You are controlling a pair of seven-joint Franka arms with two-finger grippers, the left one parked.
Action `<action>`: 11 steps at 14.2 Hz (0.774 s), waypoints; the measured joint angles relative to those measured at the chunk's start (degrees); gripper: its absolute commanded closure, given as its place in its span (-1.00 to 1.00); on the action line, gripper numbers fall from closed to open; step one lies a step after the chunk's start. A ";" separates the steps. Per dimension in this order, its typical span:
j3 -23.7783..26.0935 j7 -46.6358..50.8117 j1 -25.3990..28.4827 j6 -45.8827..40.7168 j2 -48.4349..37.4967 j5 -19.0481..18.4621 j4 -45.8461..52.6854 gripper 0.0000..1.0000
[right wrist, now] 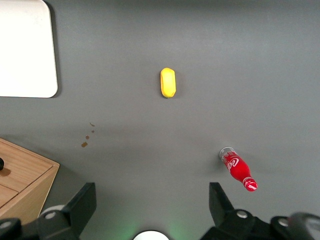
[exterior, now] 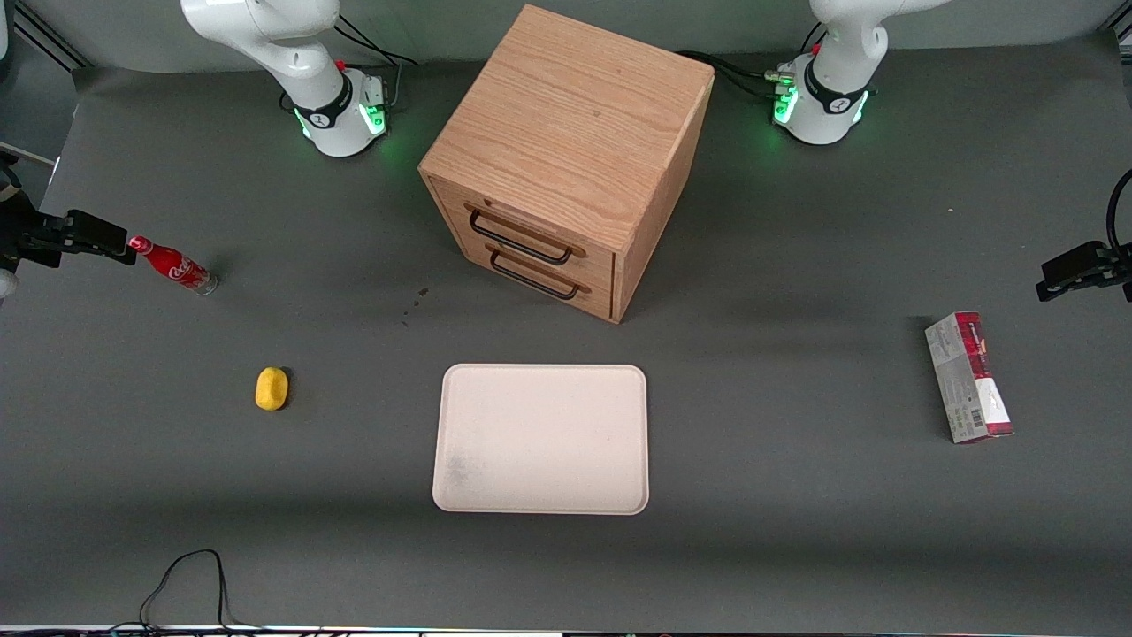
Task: Place coke bottle on tray
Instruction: 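Lower the open right gripper over the red Coca-Cola bottle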
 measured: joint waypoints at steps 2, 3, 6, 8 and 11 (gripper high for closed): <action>0.00 0.00 0.01 0.02 0.00 0.00 0.00 -1.00; 0.00 0.00 0.01 0.05 0.00 0.00 0.00 -1.00; 0.00 0.00 0.01 0.06 0.00 0.00 0.00 -1.00; 0.00 0.00 0.01 0.06 0.01 0.00 0.00 -1.00; -0.83 0.00 0.05 -0.05 -0.06 0.00 0.00 -1.00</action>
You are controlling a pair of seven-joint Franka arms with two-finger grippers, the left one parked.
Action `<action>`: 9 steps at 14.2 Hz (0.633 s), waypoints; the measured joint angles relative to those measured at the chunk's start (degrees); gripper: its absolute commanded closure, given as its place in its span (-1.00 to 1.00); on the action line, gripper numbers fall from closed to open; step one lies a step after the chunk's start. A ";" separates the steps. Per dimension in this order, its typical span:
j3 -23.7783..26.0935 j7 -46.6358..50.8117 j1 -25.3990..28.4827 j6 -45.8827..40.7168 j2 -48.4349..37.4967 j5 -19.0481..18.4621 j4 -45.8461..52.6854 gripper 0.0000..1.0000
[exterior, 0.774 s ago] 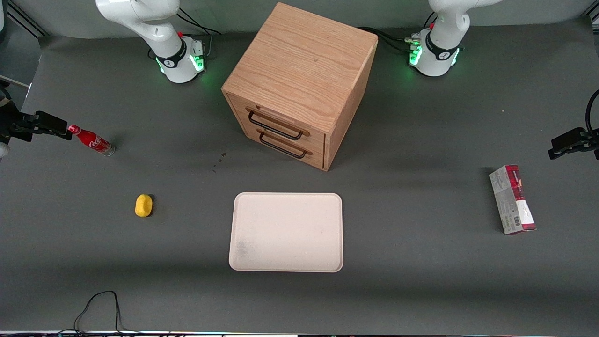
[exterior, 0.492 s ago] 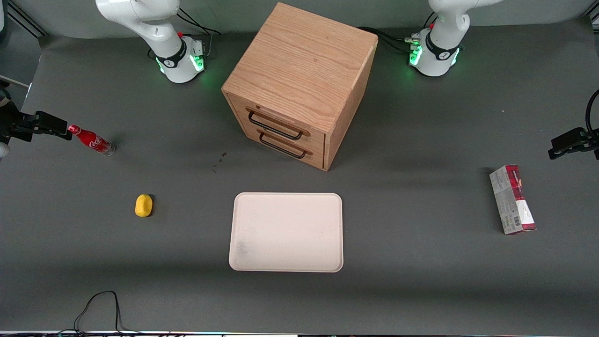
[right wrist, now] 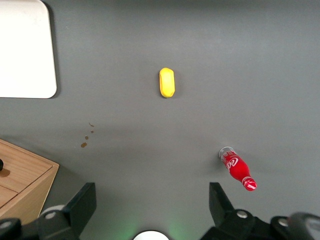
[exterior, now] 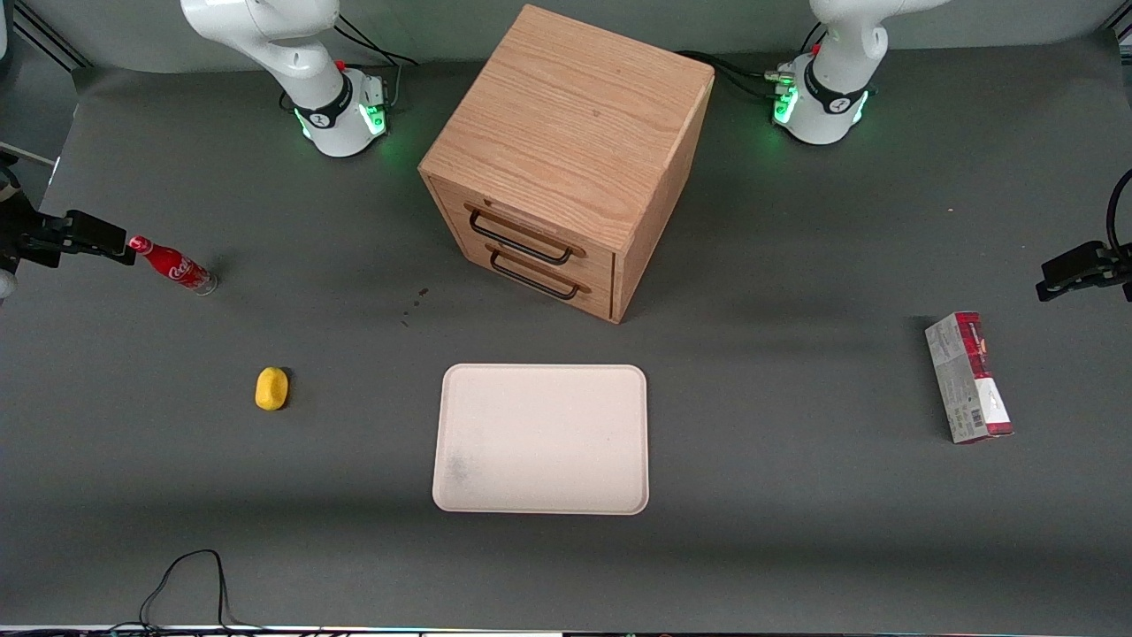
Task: Place coke bottle on tray
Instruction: 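Lower the open right gripper over the red Coca-Cola bottle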
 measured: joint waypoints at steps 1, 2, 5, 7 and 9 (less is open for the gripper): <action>-1.10 -0.18 0.04 -0.10 -0.23 -0.01 0.00 -1.00; -2.50 -1.14 0.05 -0.32 -0.82 -0.16 -0.03 -1.00; -9.05 -7.71 0.01 -1.51 -4.51 -1.81 -1.12 -1.00; -15.54 -12.57 -0.10 -1.60 -7.86 -2.01 -4.40 -1.00; -19.98 -15.18 -0.23 -0.86 -10.57 -2.96 -8.30 -1.00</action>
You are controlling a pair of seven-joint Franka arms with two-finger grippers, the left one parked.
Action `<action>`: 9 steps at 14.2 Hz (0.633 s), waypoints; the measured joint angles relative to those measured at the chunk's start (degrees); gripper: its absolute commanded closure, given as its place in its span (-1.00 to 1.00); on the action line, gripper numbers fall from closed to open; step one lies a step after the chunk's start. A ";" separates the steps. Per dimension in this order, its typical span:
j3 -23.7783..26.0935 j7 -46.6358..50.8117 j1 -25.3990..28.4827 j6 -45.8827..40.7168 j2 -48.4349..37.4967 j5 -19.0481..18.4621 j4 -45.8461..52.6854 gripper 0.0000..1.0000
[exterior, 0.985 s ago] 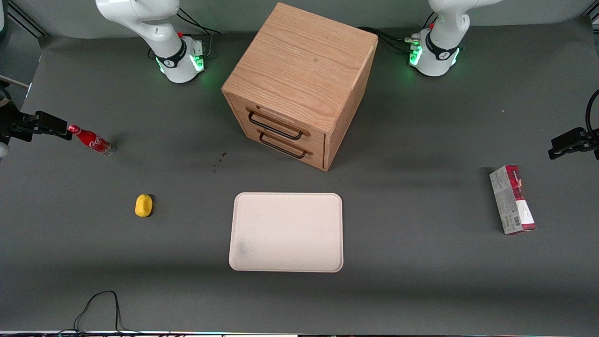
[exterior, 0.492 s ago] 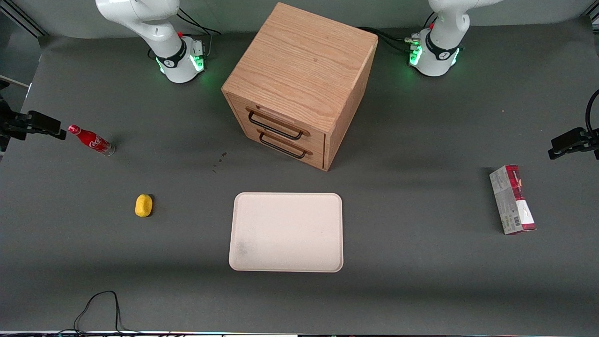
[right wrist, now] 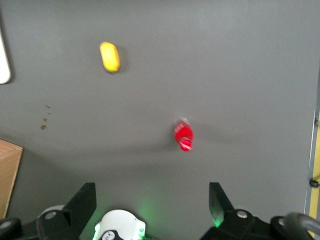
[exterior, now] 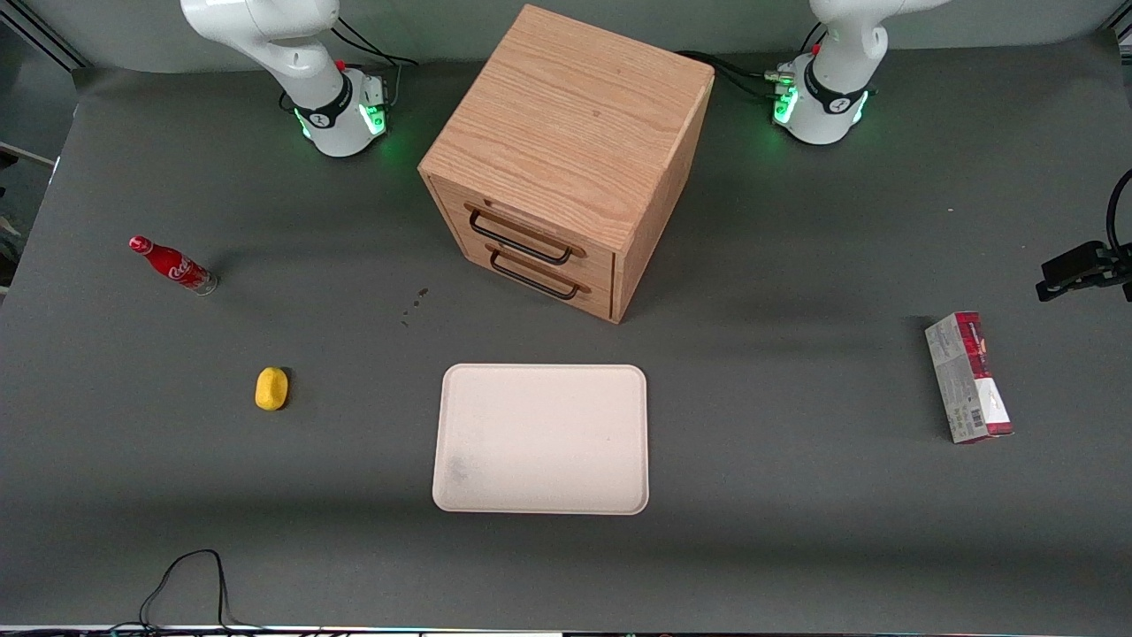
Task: Place coke bottle on tray
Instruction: 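Lower the open right gripper over the red Coca-Cola bottle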
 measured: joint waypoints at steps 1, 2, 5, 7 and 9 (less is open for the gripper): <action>-1.34 -1.00 -0.01 1.08 -1.47 -0.65 -2.31 -1.00; -2.03 -1.41 -0.01 2.21 -3.12 -1.15 -4.85 -1.00; -2.07 -1.37 0.12 4.02 -8.41 -2.60 -11.77 -1.00; -1.84 -1.26 0.29 4.68 -10.94 -3.80 -14.66 -1.00; -1.54 -1.86 0.77 6.88 -11.91 -6.65 -16.49 -1.00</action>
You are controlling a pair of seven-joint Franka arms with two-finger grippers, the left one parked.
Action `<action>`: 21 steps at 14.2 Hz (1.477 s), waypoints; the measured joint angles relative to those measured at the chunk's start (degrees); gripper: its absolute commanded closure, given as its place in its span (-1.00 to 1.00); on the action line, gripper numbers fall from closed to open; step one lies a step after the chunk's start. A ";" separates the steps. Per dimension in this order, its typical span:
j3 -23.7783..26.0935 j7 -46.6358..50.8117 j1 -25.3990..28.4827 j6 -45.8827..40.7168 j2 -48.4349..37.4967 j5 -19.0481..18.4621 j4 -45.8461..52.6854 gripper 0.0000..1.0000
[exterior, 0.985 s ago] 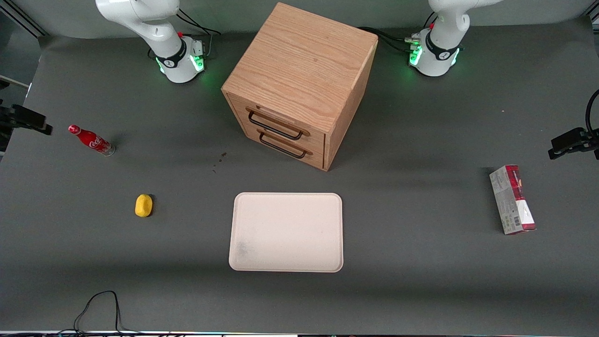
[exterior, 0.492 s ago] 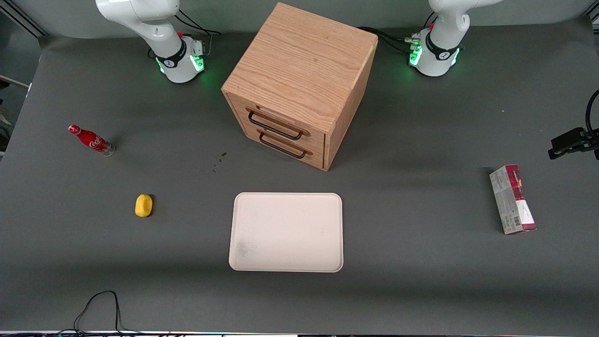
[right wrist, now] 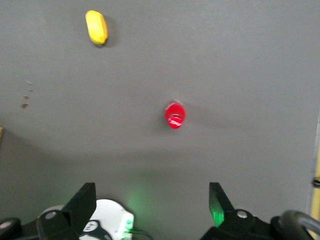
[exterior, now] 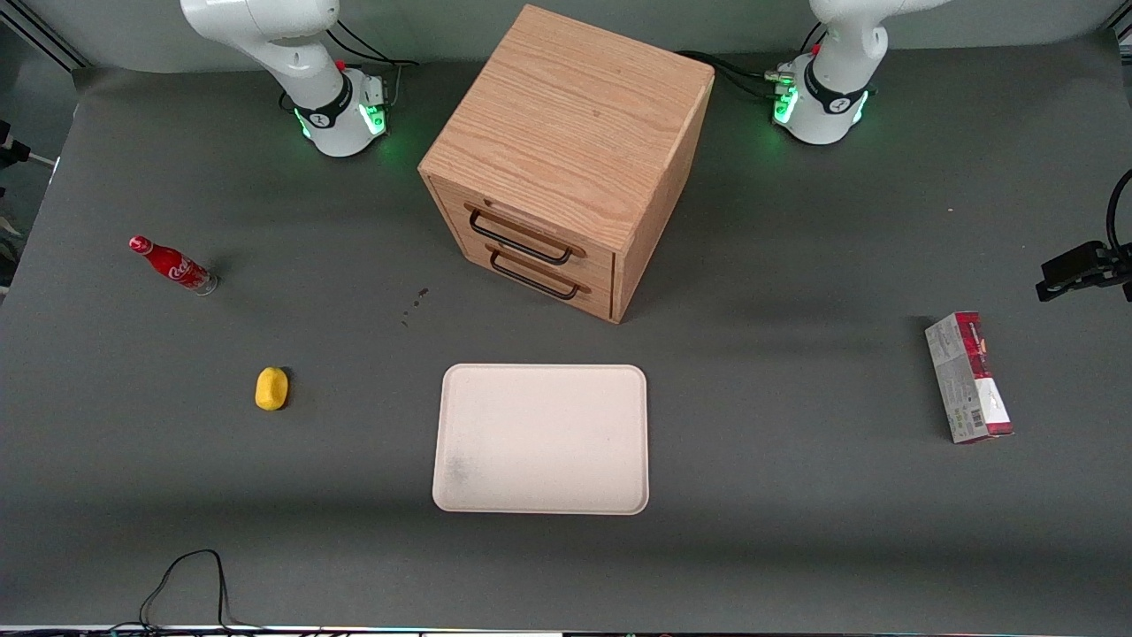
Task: Place coke bottle on tray
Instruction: 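Lower the open right gripper over the red Coca-Cola bottle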
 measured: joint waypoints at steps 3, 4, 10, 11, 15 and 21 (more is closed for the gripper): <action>-0.16 -1.53 0.51 5.47 0.09 -1.91 -4.00 -1.00; -0.59 -1.57 0.52 6.83 0.11 -2.02 -5.50 -1.00; -3.51 -1.61 0.55 18.16 0.86 -2.14 -15.70 -1.00; -4.44 -1.63 0.55 20.60 1.60 -2.22 -17.54 -1.00; -5.98 -1.66 0.55 27.75 7.34 -2.26 -21.57 -1.00; -7.98 -1.67 0.58 37.26 11.44 -2.26 -28.60 -1.00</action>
